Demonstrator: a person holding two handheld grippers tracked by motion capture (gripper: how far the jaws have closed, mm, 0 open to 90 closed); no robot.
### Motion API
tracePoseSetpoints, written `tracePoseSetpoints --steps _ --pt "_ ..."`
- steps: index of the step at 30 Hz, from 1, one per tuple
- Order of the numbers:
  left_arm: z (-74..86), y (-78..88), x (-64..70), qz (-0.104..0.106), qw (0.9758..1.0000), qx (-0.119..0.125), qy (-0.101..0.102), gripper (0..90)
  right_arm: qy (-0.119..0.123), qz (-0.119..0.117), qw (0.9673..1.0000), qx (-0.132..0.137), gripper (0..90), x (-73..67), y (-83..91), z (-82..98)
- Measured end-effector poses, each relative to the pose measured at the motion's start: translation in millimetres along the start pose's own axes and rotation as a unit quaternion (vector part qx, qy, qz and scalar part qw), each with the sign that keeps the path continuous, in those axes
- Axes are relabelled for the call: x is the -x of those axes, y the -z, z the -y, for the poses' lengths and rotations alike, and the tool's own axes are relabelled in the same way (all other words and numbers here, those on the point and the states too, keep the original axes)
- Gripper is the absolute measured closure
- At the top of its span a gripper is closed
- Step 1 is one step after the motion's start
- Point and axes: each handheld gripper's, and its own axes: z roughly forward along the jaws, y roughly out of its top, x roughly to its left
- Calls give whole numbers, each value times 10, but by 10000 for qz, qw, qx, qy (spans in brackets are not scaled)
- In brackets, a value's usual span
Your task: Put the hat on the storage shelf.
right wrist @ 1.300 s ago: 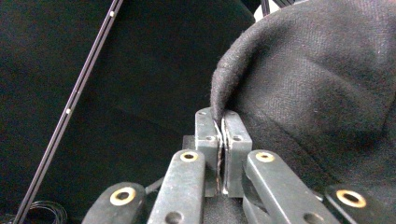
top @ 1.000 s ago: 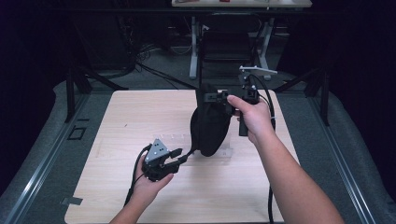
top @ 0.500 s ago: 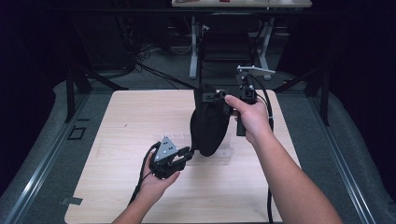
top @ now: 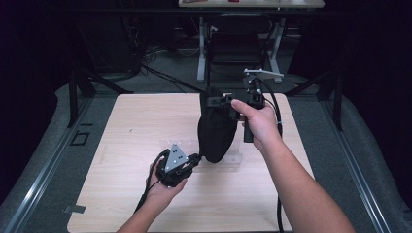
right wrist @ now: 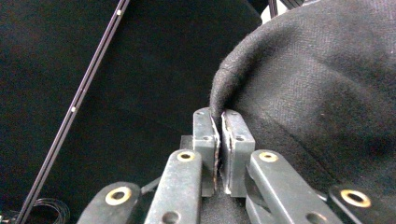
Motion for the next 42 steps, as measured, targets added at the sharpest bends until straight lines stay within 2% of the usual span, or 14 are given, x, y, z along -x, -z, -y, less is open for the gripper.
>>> tracePoseSetpoints --steps 9,13,19,33,37,42 --pt "17 4 17 -64 9999 21 -129 820 13 -34 10000 61 805 -32 20 9" --pt "23 7 9 -53 9999 36 -97 820 26 -116 9998 143 775 -47 69 10" --pt "41 22 -8 -103 9999 34 -77 828 61 -87 9997 229 768 -65 141 3" --pt "118 78 -72 -232 9997 -60 -53 850 227 116 9991 345 755 -80 325 20" --pt "170 90 -99 -260 9996 -79 15 853 322 262 9985 351 745 -88 373 39" --pt "270 67 -137 -265 9993 -244 94 853 367 303 9982 358 744 -90 417 68"
